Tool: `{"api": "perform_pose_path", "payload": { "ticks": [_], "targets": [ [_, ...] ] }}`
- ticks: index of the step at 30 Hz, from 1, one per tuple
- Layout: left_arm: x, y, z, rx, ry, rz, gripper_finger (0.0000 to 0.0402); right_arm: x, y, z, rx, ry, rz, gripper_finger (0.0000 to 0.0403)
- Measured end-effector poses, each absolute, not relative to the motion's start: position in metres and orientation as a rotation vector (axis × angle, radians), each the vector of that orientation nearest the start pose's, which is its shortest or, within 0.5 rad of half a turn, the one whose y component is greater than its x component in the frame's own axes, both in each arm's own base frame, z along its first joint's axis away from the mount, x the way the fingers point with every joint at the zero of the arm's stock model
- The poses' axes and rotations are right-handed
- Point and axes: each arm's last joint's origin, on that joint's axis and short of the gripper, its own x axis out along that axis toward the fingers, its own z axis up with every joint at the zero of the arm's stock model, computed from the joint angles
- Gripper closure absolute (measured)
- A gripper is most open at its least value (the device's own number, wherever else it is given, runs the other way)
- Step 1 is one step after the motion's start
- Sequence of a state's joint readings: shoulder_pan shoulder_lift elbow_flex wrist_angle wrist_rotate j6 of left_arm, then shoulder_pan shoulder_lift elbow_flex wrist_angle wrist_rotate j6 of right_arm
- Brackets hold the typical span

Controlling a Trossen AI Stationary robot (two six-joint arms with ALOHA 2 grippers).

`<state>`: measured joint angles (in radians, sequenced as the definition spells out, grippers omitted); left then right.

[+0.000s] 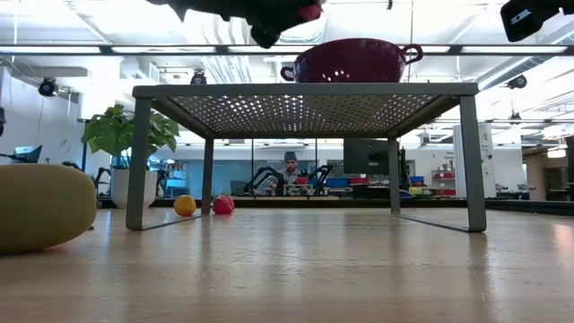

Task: Pick & Place Fruit
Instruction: Put the strawberry in the purple strainer bowl on the shelf, then put the pear in the purple strainer bowl on the shelf

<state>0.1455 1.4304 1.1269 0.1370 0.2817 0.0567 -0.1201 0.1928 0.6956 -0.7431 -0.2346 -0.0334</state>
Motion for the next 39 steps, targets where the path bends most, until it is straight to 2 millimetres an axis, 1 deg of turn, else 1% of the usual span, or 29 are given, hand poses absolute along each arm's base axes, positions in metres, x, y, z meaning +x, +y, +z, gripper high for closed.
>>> {"api": "perform_pose_path", "payload": {
  "ticks": [5, 13, 23, 30, 33, 39],
  "targets": [
    [0.335, 0.042, 0.323, 0.037, 0.202, -0.108, 0.0244, 0.040, 0.002, 0.302, 0.009, 0.235, 0.117, 0.0394],
    [0.345, 0.044, 0.307, 0.050, 0.259, -0.106, 0.0243, 0.040, 0.002, 0.302, 0.009, 0.235, 0.118, 0.0394],
    [0.345, 0.044, 0.295, 0.012, 0.342, -0.103, 0.0243, 0.040, 0.002, 0.302, 0.009, 0.235, 0.118, 0.0394],
    [0.345, 0.044, 0.292, -0.003, 0.366, -0.102, 0.0242, 0.040, 0.002, 0.302, 0.009, 0.235, 0.118, 0.0394],
    [0.345, 0.044, 0.292, -0.027, 0.367, -0.097, 0.0232, 0.040, 0.002, 0.302, 0.009, 0.235, 0.118, 0.0394],
    [0.345, 0.045, 0.292, -0.026, 0.369, -0.071, 0.0177, 0.040, 0.002, 0.302, 0.009, 0.235, 0.118, 0.0394]
  ]
}}
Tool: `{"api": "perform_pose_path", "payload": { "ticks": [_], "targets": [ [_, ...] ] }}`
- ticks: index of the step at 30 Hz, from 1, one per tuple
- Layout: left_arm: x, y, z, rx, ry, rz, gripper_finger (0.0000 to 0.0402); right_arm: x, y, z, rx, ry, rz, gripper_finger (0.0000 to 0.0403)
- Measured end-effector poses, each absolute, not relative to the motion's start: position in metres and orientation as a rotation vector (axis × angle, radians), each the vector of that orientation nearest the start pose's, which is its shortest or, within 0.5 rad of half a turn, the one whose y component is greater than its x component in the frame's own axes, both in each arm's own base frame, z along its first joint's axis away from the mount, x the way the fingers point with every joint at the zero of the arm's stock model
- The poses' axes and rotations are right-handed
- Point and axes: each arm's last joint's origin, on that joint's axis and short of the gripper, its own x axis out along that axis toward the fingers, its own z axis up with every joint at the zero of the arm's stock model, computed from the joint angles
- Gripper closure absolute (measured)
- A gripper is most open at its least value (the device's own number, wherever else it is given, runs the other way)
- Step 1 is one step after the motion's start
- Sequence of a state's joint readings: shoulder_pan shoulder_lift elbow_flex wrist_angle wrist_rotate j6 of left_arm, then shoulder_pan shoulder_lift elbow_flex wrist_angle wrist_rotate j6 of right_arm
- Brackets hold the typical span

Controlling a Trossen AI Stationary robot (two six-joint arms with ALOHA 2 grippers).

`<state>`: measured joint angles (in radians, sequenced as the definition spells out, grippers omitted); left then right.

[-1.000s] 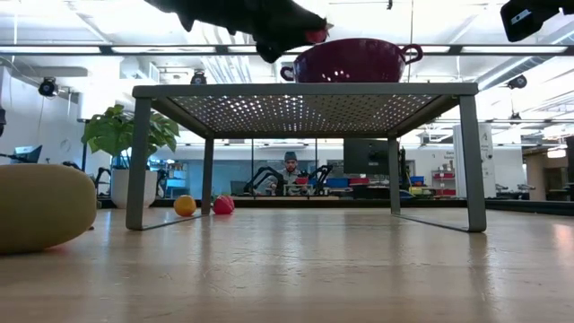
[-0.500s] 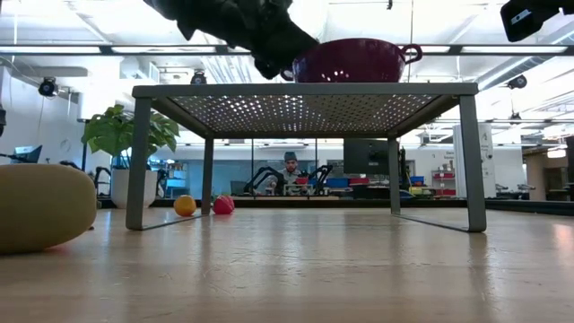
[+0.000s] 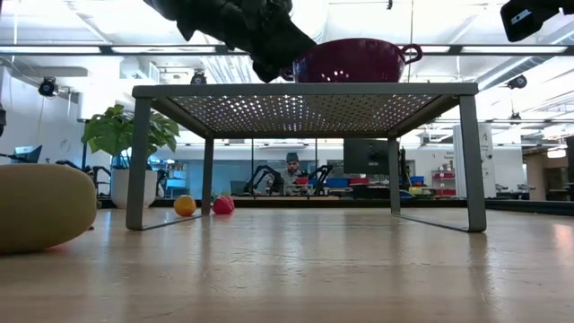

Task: Pick & Place Fruit
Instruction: Put the pear in the purple strainer bowl on the shelf

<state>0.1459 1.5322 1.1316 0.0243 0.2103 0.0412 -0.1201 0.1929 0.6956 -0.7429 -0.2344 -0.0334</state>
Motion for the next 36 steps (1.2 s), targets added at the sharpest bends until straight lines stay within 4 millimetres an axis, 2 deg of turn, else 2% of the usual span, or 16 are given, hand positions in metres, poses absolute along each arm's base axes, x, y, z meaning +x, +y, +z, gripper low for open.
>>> {"api": "perform_pose_path", "payload": {
  "ticks": [4, 7, 14, 19, 25, 31, 36],
  "targets": [
    [0.343, 0.044, 0.296, 0.011, 0.374, -0.076, 0.0158, 0.040, 0.002, 0.302, 0.009, 0.235, 0.118, 0.0394],
    [0.336, 0.044, 0.314, 0.020, 0.354, -0.077, 0.0158, 0.040, 0.002, 0.302, 0.009, 0.235, 0.118, 0.0394],
    [0.310, 0.040, 0.352, 0.018, 0.337, -0.067, 0.0161, 0.040, 0.002, 0.302, 0.009, 0.235, 0.118, 0.0394],
    [0.284, 0.040, 0.369, 0.042, 0.354, 0.085, 0.0161, 0.040, 0.002, 0.302, 0.009, 0.235, 0.117, 0.0394],
    [0.256, 0.041, 0.373, -0.008, 0.454, 0.252, 0.0162, 0.040, 0.002, 0.302, 0.009, 0.235, 0.118, 0.0394],
    [0.238, 0.030, 0.368, -0.058, 0.575, 0.234, 0.0171, 0.040, 0.002, 0.302, 0.009, 0.235, 0.118, 0.0394],
    [0.229, 0.015, 0.366, -0.121, 0.628, 0.205, 0.0182, 0.040, 0.002, 0.302, 0.009, 0.235, 0.118, 0.0394]
  ]
}}
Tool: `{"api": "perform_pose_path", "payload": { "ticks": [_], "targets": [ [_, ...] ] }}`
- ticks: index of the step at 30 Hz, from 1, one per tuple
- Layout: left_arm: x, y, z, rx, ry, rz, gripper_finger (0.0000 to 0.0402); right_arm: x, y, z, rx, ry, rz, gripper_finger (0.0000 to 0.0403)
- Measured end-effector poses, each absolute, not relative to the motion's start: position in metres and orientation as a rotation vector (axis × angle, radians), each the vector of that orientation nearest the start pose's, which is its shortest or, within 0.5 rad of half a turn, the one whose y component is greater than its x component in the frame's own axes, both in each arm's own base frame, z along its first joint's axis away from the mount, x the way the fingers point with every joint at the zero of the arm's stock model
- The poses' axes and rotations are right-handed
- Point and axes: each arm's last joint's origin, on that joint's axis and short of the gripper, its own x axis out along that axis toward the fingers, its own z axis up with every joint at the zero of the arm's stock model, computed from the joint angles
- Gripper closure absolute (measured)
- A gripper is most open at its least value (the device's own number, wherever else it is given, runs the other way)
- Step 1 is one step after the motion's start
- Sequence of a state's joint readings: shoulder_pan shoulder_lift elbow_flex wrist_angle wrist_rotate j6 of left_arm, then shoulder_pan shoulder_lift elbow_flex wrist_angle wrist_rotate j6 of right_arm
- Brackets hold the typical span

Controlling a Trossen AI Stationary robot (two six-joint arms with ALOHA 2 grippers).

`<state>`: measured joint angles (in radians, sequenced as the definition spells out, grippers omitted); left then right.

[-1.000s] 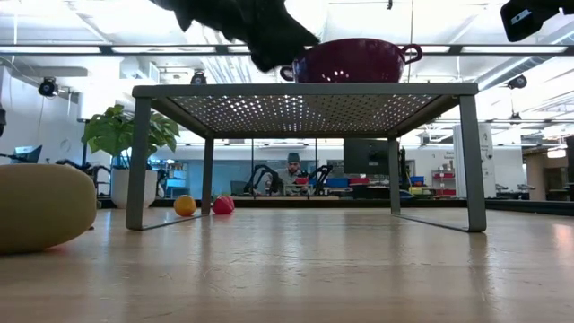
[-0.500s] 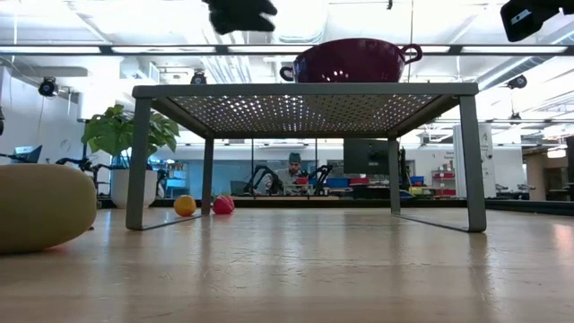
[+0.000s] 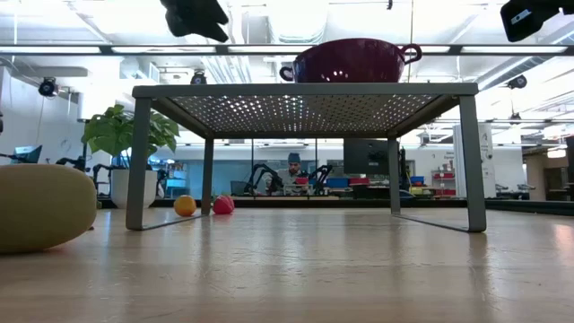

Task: Pick & Place Fruit
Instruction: Put the pear in the purple strainer bowl on the shelf

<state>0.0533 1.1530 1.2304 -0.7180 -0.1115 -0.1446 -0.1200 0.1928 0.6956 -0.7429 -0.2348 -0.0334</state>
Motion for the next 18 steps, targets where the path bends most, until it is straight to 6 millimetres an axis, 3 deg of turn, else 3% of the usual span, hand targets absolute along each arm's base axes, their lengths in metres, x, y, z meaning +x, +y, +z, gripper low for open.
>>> {"api": "perform_pose_path", "payload": {
  "ticks": [18],
  "targets": [
    [0.215, -0.034, 0.356, -0.303, 0.772, 0.137, 0.0218, 0.040, 0.002, 0.302, 0.009, 0.235, 0.118, 0.0394]
  ]
}}
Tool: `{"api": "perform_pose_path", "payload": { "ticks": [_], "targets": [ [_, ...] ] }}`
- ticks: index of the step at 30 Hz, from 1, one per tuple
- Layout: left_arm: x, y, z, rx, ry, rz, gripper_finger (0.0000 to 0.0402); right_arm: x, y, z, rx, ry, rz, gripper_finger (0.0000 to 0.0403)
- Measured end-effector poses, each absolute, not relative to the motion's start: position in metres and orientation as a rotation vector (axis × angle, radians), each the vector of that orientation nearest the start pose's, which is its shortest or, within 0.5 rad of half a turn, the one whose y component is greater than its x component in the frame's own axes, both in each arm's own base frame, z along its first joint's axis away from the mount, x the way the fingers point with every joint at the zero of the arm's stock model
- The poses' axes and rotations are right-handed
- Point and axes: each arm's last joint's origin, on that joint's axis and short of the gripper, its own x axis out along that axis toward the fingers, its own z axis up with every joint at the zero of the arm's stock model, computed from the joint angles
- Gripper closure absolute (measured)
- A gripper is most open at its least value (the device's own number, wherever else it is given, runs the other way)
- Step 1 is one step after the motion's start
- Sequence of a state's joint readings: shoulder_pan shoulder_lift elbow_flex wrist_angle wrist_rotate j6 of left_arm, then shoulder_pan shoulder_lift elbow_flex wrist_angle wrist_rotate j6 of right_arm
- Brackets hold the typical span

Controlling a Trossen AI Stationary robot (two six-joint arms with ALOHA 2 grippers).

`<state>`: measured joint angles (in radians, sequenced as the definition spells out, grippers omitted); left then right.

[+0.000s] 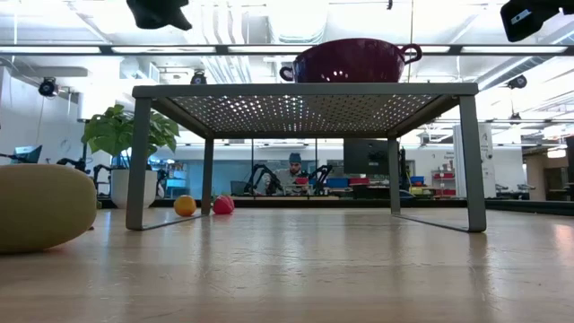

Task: Pick & Place Fruit
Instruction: Put the pear in the purple strainer bowl on the shelf

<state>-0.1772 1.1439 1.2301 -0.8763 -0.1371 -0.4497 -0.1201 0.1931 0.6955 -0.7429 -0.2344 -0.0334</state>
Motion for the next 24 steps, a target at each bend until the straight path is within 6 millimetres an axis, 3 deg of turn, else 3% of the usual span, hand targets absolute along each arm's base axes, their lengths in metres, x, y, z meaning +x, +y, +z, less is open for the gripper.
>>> {"api": "perform_pose_path", "payload": {
  "ticks": [10, 24],
  "targets": [
    [0.202, -0.061, 0.342, -0.459, 0.892, 0.165, 0.0218, 0.040, 0.002, 0.302, 0.009, 0.235, 0.118, 0.0394],
    [0.190, -0.082, 0.293, -0.547, 1.044, 0.248, 0.0218, 0.040, 0.002, 0.302, 0.009, 0.235, 0.118, 0.0394]
  ]
}}
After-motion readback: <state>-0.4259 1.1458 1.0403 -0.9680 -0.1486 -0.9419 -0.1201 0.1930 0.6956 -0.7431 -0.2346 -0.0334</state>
